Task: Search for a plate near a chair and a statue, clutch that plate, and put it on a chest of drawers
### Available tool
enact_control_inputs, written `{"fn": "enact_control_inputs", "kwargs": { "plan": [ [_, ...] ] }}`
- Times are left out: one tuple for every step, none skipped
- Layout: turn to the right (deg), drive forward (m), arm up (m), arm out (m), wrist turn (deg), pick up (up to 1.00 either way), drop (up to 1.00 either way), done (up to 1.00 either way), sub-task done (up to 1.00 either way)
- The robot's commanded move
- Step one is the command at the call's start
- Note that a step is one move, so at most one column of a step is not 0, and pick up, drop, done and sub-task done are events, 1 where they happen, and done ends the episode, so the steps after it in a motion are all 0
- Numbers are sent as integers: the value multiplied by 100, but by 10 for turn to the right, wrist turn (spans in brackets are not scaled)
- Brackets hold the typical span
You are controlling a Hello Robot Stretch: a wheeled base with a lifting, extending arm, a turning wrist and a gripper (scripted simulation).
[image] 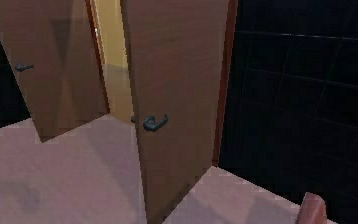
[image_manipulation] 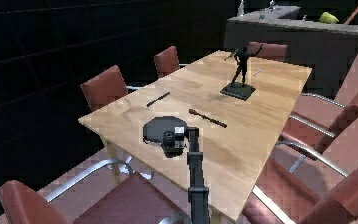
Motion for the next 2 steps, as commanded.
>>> {"fn": "enact_control_inputs", "kwargs": {
  "plan": [
    [0,0,10,0,0,0,0,0,0],
    [0,0,20,0,0,0,0,0,0]
  ]
}}
